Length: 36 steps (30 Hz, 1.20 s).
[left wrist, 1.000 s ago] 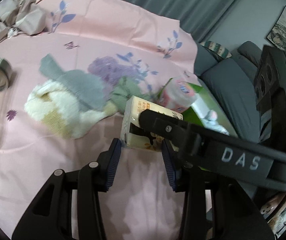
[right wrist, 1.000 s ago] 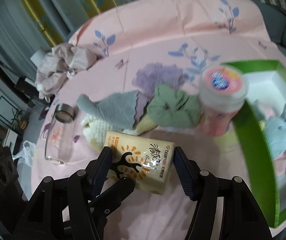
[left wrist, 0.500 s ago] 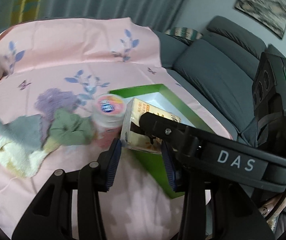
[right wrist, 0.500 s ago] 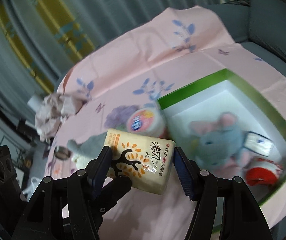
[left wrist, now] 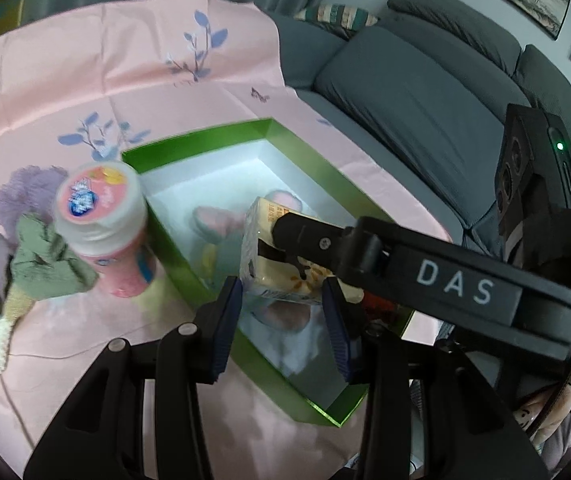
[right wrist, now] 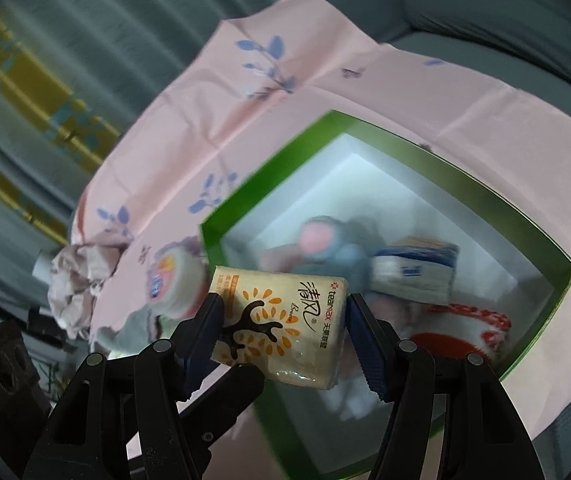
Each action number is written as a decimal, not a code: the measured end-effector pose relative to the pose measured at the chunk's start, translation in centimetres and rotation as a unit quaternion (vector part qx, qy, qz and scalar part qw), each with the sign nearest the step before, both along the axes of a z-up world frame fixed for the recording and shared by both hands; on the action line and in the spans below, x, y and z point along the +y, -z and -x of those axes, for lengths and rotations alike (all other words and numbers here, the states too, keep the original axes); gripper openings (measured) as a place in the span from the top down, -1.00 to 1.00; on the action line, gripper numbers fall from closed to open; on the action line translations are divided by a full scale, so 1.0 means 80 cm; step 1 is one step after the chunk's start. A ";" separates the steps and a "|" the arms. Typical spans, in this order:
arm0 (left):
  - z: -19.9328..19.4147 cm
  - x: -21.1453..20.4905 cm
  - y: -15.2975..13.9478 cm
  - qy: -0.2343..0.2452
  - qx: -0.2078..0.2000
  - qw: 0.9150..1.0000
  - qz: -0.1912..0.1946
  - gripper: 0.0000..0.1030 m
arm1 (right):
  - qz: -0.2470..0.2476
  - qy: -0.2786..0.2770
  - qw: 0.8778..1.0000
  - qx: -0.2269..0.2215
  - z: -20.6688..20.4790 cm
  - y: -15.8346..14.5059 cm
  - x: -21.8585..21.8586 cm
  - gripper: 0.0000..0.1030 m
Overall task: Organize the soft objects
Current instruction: 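Carry the yellow tissue pack into the green box and open the right gripper, then move the right gripper back to the purple mesh bath puff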
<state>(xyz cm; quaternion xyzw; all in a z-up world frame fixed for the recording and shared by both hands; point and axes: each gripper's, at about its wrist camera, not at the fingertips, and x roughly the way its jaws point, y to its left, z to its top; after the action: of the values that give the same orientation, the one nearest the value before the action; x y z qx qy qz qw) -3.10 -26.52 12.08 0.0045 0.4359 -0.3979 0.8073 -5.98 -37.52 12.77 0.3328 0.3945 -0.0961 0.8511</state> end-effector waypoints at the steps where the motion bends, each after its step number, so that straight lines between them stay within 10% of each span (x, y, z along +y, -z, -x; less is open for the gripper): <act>1: 0.000 -0.004 0.003 0.002 0.001 1.000 -0.003 0.24 | -0.003 0.003 1.000 0.002 0.001 0.002 -0.005 -0.28; 20: 0.003 -0.025 0.011 0.007 0.030 0.999 0.012 0.24 | -0.026 0.051 0.998 -0.010 0.012 0.012 -0.039 -0.28; 36: -0.006 0.028 -0.015 -0.052 0.014 0.997 0.055 -0.50 | -0.010 0.079 0.995 -0.065 0.028 -0.014 -0.035 -0.27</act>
<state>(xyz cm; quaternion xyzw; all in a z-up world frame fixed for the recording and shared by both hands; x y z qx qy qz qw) -2.66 -24.26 13.27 -0.0684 0.4244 -0.3787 0.8197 -8.24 -40.30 13.91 0.3766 0.3120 -0.1372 0.8614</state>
